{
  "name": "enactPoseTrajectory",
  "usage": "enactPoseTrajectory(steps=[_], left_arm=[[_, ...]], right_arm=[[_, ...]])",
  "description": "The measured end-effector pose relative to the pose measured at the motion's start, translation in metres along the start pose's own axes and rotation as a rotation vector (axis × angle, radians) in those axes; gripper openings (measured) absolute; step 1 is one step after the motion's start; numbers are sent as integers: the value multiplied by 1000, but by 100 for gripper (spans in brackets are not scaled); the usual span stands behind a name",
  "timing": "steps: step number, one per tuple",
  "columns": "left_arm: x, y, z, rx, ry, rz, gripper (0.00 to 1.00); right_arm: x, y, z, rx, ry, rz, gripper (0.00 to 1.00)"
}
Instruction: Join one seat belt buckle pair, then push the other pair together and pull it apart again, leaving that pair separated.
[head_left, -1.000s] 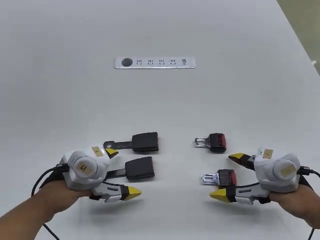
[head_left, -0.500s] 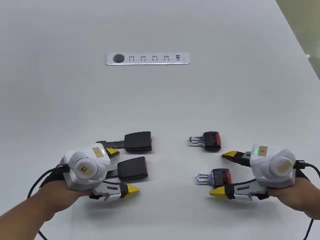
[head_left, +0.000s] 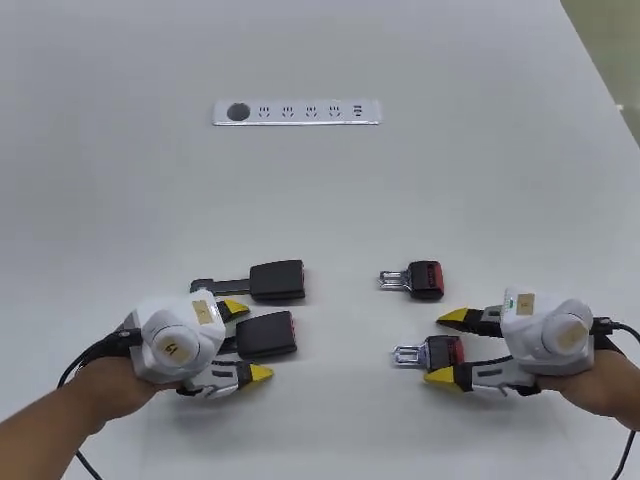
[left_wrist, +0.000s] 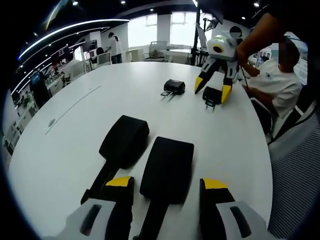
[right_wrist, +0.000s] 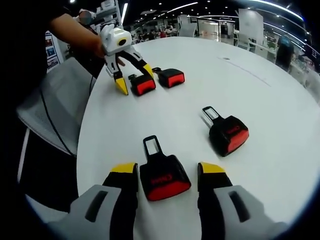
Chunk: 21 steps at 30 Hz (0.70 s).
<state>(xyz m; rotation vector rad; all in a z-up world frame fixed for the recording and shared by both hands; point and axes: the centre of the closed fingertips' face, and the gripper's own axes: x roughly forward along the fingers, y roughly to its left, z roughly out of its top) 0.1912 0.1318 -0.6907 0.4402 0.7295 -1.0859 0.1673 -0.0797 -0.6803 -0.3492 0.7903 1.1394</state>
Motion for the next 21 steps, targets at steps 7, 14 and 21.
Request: enactPoseTrajectory(steps=[7,14,21], left_arm=[[3,-1,0,84,1,-45,46],[2,-6,6,184,12,-105,36],[2,-3,5,207,40,-140,35]], right_arm=[[2,0,-1,-23,28,18,40],[6,1,1,-59,52,24,37],[7,-2,-2,-87,109,42,36]])
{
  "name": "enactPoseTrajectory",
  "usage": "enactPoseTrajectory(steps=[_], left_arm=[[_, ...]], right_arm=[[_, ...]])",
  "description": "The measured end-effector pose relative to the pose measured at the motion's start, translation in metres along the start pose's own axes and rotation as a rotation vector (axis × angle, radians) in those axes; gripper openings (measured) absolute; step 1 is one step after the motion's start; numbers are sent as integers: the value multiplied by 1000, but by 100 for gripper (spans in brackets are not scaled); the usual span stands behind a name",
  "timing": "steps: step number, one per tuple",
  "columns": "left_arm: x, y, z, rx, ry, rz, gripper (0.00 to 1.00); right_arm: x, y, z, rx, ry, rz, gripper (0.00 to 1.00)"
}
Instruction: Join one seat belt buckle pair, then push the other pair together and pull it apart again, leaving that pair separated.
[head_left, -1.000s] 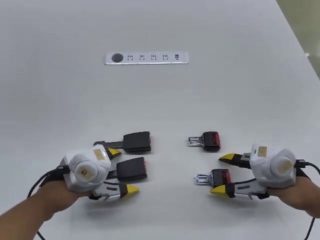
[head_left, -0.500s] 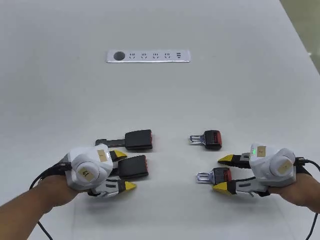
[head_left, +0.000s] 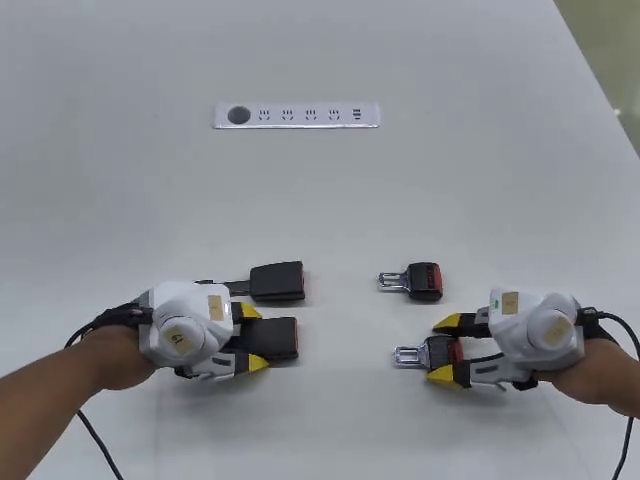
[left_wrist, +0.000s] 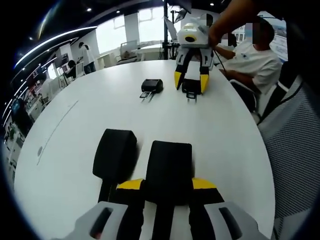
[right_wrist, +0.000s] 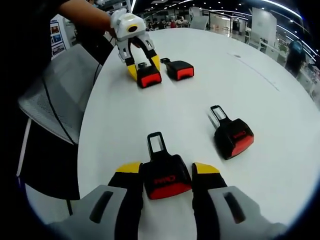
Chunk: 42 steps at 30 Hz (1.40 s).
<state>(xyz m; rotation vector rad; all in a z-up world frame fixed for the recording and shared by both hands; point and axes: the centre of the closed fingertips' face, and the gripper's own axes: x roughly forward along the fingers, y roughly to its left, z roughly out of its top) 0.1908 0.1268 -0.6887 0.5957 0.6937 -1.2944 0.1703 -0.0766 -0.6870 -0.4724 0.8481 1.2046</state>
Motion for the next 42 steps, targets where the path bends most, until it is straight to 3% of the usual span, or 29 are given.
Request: enactPoseTrajectory(steps=[22,42], left_arm=[[1,2,-1,38,42,-34,35],[4,3,-3,46,48,-54,35]], right_arm=[[8,-5,-5,0,20,-3,35],[32,-6,26,-22,4,7,35]])
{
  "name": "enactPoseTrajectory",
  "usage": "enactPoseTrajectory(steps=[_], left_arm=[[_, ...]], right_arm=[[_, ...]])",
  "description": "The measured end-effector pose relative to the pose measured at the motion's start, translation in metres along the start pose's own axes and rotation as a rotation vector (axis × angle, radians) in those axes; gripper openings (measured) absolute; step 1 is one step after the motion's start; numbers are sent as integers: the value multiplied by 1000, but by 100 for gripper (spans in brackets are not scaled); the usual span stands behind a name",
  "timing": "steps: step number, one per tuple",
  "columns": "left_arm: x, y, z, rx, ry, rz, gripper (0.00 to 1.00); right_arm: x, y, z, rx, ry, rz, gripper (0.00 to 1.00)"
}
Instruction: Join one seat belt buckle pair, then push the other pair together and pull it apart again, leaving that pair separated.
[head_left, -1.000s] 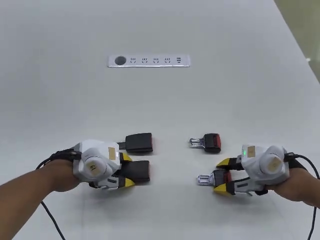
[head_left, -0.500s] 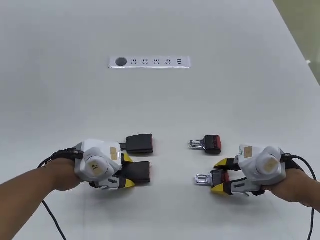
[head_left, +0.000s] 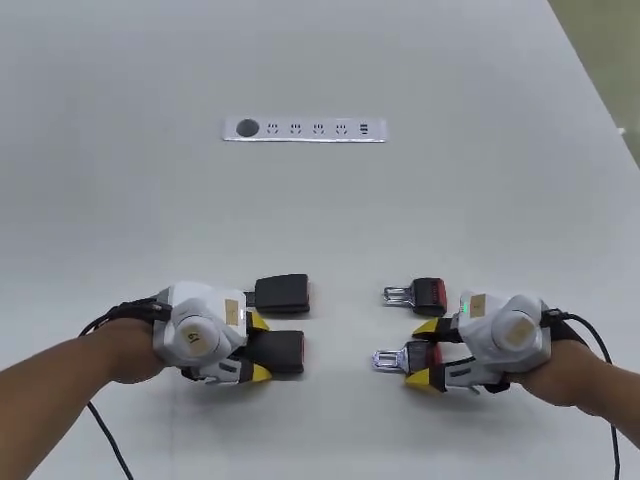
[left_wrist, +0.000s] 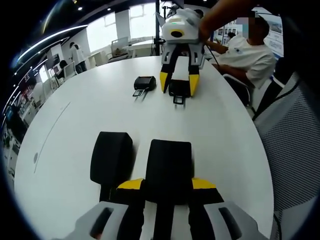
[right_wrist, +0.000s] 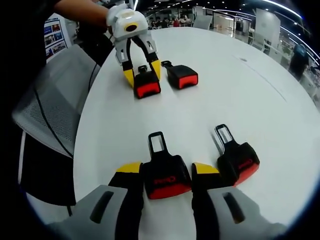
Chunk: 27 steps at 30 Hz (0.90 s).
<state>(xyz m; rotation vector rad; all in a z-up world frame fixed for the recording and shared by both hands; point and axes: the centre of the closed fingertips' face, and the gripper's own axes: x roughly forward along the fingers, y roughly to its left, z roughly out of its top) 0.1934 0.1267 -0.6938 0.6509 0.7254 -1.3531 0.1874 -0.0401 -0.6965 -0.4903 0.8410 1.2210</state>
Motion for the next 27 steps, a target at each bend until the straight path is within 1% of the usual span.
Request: enactPoseTrajectory(steps=[3,9,15,23,25,27], left_arm=[[0,-1,1,-9,2,0,35],[0,-2,0,-13,11,-5,35],[0,-2,1,-21,11,-3,35],[0,-3,1,-24,11,-2,35],[0,-3,2,-25,10,-1,35],[0,-3,2,-26,11,-1,35]], right_arm=[[3,2,7,-8,-8,10,35],[6,1,19,-14,-17,13,35],[15,6,29,-22,-28,24,35],[24,9,39,-21,-42,24,35],[26,11,43,-16,-52,21,35],[29,11,47,-17,-59,18,36]])
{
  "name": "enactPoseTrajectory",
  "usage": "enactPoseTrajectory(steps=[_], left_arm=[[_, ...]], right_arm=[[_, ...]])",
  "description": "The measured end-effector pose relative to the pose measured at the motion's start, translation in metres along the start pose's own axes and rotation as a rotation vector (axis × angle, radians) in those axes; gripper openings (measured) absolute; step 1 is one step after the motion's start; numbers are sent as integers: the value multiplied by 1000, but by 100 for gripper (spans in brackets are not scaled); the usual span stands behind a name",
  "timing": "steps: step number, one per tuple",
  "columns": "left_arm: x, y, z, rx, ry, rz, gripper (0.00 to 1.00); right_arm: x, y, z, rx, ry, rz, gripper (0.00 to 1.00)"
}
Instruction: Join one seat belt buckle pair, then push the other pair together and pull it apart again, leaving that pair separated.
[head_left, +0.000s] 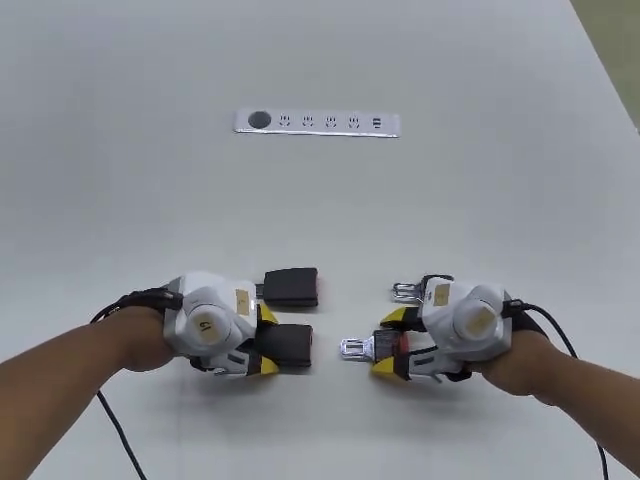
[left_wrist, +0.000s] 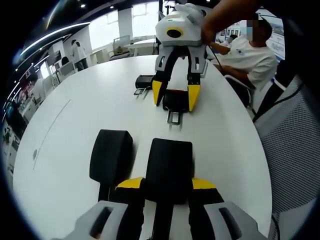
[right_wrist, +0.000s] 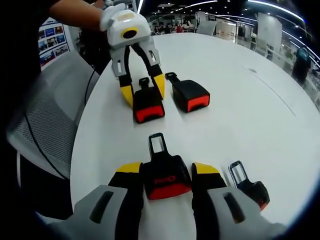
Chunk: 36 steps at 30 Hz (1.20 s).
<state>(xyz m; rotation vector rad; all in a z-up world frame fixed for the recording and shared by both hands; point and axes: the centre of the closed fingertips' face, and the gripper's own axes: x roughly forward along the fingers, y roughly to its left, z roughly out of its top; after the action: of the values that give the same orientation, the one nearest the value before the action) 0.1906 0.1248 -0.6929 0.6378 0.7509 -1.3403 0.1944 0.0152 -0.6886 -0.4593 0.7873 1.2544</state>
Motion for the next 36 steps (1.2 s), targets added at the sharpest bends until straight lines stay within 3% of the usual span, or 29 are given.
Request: enactPoseTrajectory(steps=[20,36], left_arm=[[1,0,1,-15,7,8,35],[2,1,1,3,17,2,34]], right_arm=[[24,10,26,-3,-37,23,36],[38,13,34,-9,-57,44,35]])
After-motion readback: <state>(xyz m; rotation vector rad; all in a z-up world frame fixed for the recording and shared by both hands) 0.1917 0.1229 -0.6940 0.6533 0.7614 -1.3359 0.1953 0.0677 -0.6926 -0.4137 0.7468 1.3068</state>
